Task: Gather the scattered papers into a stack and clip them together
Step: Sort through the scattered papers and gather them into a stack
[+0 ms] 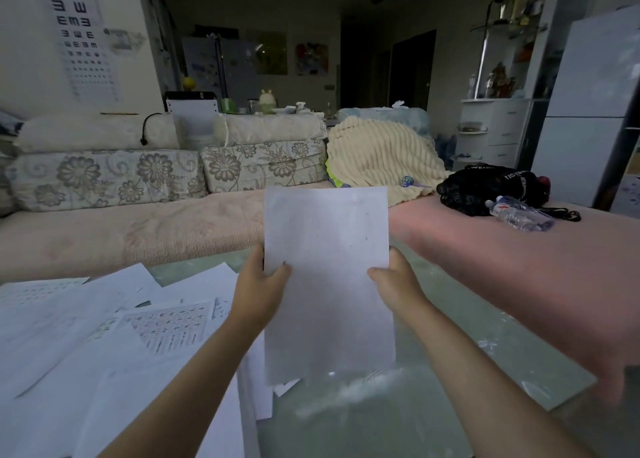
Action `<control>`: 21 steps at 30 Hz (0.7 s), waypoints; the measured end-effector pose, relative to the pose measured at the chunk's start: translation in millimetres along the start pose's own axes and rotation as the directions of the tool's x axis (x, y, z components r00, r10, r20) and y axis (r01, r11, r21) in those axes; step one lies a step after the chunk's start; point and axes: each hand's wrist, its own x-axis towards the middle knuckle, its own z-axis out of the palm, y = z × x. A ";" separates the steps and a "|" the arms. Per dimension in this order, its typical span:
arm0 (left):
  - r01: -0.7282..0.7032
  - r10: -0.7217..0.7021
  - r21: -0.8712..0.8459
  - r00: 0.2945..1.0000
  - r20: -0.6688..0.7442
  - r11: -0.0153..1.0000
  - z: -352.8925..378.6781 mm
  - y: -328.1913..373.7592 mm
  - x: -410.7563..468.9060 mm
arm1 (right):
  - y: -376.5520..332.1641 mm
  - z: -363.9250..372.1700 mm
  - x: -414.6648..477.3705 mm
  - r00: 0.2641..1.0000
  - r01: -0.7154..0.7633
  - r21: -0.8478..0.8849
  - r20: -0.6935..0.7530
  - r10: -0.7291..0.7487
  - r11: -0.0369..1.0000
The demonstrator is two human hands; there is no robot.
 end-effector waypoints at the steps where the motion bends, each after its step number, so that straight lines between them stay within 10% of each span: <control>1: 0.038 -0.038 -0.004 0.999 0.037 0.999 -12.3 1.5 -0.5 | -4.4 5.1 -1.7 0.999 -0.021 -0.011 0.030 0.021 1.000; 11: 0.467 -0.553 0.418 0.826 0.107 0.779 -156.7 -55.9 -44.4 | -18.5 139.9 -67.5 0.807 -0.321 -0.286 0.415 0.419 0.903; 18: 0.460 -0.658 0.719 0.753 -0.004 0.521 -224.3 -107.0 -73.4 | -6.1 215.3 -114.9 0.777 -0.172 -0.493 0.465 0.426 0.853; 21: 0.392 -0.615 0.848 0.782 -0.102 0.357 -230.2 -125.9 -80.0 | 4.3 229.7 -128.3 0.827 0.059 -0.754 0.405 0.391 0.655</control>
